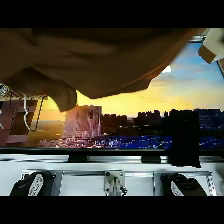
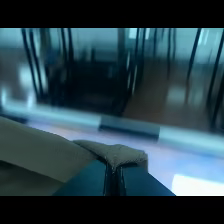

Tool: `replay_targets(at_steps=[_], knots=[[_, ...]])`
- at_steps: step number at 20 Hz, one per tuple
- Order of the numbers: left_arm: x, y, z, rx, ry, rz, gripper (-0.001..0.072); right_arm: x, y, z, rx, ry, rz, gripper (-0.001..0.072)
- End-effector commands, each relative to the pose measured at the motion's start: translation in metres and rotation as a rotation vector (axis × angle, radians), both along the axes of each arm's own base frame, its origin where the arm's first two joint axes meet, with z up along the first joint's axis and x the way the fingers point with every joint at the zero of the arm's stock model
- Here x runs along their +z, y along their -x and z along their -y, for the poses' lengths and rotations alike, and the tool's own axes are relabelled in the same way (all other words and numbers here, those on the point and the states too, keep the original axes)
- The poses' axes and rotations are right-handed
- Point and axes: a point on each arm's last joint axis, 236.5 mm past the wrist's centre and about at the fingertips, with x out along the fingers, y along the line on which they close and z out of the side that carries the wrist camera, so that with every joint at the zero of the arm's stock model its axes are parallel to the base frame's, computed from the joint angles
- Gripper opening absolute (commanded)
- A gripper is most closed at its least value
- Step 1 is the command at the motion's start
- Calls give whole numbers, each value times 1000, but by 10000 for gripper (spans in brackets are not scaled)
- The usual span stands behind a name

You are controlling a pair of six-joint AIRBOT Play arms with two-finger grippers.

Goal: Fold the shirts.

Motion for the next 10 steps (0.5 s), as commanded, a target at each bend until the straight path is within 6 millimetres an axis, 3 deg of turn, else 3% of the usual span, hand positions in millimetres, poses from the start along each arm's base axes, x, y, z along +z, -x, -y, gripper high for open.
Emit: replay_targets(at_steps=[1,3,5,7,10], knots=[[53,100,20,100,-6,189,32,64,118,19,-26,-83,215,75],[38,115,27,111,-21,141,33,50,136,28,-52,-119,155,76],[16,111,27,122,-52,53,33,27,132,37,-98,-107,59,76],[-13,92,12,167,-99,-74,33,-2,115,43,-137,-71,-67,76],[-87,49,-10,157,-109,-357,32,-65,76,42,-156,-4,-337,76]])
